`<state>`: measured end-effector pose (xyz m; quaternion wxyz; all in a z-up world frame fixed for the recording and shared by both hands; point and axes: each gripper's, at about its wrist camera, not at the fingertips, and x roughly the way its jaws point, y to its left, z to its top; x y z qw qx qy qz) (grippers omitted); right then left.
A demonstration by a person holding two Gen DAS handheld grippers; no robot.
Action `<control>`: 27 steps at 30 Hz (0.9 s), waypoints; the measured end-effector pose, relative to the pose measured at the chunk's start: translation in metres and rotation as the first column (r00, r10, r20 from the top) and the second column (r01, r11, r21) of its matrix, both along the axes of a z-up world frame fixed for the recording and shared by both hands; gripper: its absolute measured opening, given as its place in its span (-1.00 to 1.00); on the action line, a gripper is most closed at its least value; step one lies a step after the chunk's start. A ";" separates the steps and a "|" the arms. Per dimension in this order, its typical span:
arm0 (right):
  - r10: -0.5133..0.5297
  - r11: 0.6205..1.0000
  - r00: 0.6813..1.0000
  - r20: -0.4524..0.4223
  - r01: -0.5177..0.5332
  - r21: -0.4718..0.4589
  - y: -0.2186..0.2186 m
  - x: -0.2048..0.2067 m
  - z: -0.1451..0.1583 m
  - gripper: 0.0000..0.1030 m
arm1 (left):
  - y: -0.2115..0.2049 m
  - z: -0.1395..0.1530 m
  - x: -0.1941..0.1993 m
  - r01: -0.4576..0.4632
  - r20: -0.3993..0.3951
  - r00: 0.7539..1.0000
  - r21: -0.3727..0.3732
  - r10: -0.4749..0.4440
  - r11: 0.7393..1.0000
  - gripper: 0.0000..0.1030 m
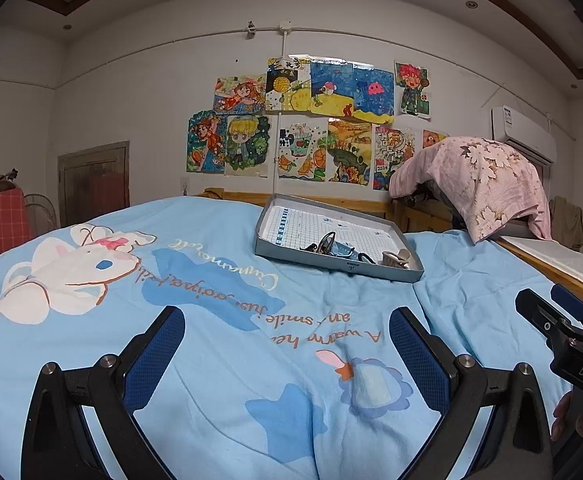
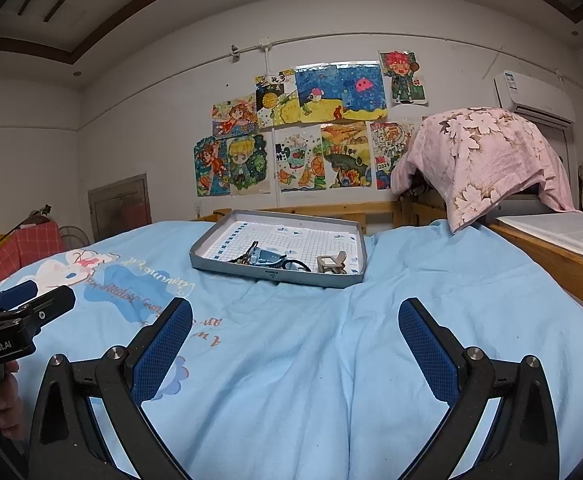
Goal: Organize jewelry
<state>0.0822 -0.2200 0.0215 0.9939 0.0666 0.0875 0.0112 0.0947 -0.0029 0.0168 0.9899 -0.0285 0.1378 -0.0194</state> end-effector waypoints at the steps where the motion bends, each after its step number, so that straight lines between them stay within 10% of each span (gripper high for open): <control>1: 0.002 1.000 1.000 -0.001 -0.002 -0.001 0.000 0.001 0.000 0.97 | 0.000 0.000 0.000 0.000 0.000 1.000 0.000 0.000 1.000 1.00; 27: 0.011 1.000 1.000 -0.008 -0.011 -0.008 0.006 0.001 -0.002 0.97 | 0.001 0.000 0.000 0.001 0.000 1.000 0.001 -0.001 1.000 1.00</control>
